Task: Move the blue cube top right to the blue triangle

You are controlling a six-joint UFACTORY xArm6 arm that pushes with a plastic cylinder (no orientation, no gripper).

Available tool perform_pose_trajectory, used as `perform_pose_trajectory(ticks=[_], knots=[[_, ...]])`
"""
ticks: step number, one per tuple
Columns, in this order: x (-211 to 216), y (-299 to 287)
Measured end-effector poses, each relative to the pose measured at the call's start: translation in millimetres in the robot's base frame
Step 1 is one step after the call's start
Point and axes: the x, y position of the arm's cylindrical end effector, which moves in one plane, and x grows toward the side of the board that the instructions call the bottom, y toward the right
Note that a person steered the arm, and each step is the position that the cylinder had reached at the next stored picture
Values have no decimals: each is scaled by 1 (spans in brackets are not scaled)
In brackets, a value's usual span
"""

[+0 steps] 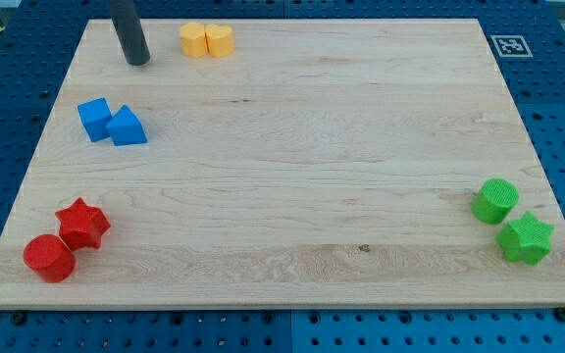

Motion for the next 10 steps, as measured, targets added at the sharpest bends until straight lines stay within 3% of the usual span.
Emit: perform_pose_trajectory(ticks=[2,3,4,6,8,10], knots=[[1,-19],[13,-68],[46,-89],[138,-52],[139,-27],[102,-16]])
